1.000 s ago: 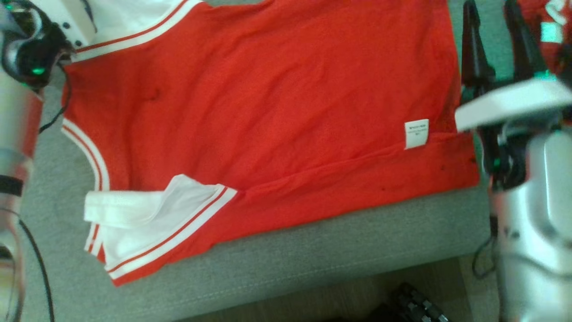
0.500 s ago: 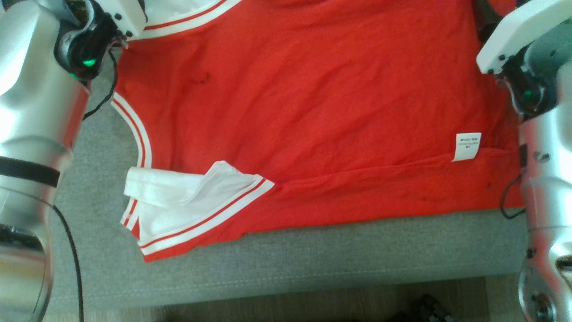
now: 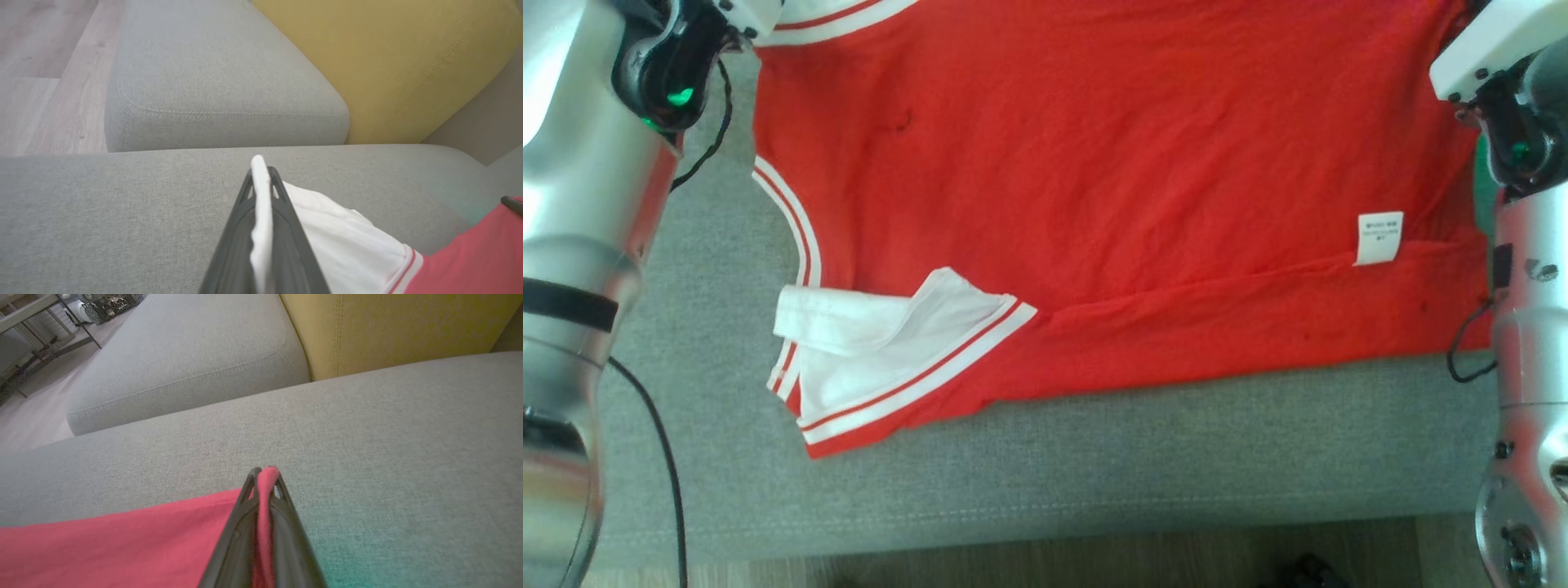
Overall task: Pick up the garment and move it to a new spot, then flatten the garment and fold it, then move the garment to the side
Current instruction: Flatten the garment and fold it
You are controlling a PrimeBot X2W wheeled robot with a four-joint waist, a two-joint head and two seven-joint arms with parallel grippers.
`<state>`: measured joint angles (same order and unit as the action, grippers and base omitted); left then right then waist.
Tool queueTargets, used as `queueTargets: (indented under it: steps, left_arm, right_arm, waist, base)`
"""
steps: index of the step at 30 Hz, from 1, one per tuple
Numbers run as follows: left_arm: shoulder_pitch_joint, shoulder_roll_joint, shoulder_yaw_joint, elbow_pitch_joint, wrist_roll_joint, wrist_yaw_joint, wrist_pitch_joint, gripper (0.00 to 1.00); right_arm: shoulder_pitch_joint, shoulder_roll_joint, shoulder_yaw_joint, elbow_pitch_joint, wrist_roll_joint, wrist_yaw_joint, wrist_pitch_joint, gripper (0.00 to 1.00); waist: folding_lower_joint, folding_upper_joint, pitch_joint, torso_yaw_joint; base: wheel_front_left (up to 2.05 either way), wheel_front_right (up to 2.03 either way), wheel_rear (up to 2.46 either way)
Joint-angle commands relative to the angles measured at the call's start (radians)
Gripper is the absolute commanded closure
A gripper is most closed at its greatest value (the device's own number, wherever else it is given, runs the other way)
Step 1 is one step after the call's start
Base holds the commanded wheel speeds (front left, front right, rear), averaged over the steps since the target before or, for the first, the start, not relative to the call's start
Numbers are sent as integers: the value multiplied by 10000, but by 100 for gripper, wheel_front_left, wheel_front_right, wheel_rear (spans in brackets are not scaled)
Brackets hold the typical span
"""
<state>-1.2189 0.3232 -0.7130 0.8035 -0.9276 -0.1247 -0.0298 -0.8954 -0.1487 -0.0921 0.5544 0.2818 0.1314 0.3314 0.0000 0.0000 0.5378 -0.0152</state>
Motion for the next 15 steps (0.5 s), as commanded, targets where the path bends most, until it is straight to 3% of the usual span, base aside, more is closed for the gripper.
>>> queueTargets:
  steps: [1, 6, 9, 15]
  left_arm:
    - [-471, 566, 201, -361, -117, -59, -228, 100]
    - [214, 785, 125, -1067, -341, -59, -1012, 100]
    - [1375, 1145, 218, -2189, -501, -40, -1737, 100]
    - [3804, 1765, 418, -4615, -478, 741, -2168, 100]
  right_arm:
    - [-30, 39, 54, -450, 110, -7, -136, 100]
    - [783, 94, -54, -1001, 626, -7, -319, 100]
    - [2026, 96, -235, -1944, 1157, -7, -346, 100]
    - [4054, 343, -651, -3466, 1723, -7, -89, 100]
  waist:
    - [0, 0, -87, 20]
    - [0, 0, -355, 110]
    - [0, 0, -656, 260]
    - [0, 0, -1089, 418]
  base:
    - [0, 0, 0]
    - [0, 0, 0]
    - [0, 0, 0]
    - [0, 0, 0]
